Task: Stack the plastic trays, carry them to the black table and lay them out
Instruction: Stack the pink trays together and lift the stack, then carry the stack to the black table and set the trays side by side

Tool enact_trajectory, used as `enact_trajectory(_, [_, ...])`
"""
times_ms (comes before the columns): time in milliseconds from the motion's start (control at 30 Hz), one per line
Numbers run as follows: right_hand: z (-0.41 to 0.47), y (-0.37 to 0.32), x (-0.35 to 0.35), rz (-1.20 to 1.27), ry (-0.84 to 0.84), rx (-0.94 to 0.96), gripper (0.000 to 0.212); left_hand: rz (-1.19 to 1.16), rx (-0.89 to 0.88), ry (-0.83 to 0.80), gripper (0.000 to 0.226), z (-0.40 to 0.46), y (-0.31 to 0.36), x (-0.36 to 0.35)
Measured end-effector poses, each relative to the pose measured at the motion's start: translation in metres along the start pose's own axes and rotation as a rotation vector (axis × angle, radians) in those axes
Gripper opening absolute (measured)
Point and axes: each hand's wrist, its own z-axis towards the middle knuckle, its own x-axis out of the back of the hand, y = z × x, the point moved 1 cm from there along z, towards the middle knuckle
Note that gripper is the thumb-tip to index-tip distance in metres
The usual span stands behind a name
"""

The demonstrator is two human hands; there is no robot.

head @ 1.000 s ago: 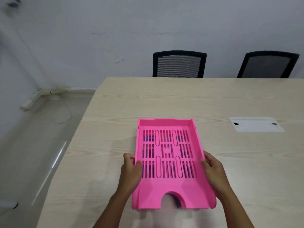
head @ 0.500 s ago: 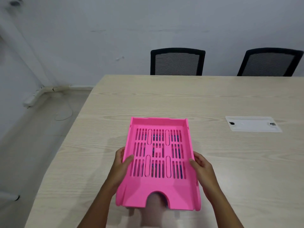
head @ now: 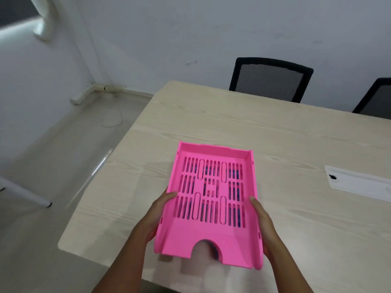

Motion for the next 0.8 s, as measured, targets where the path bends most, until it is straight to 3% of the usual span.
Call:
enact_trajectory(267, [0.023,0.001,-0.141,-0.197,-0.192,-0.035,0.052,-0.166,-0.126,0.198,0.044,-0.059,-0.002,0.131])
enact_trajectory(633, [0.018,0.033,-0.431,-0.363,-0.609,-0.058,0.053,-0.389,-0.262,0.643,0.053,-0.207,-0.032,0.342])
enact_trajectory(800, [-0.002,0.057,-0.549,-0.405,-0.796,-0.104,0.048,-0.492,-0.286,0.839,0.043,-0.274,-0.052,0.415])
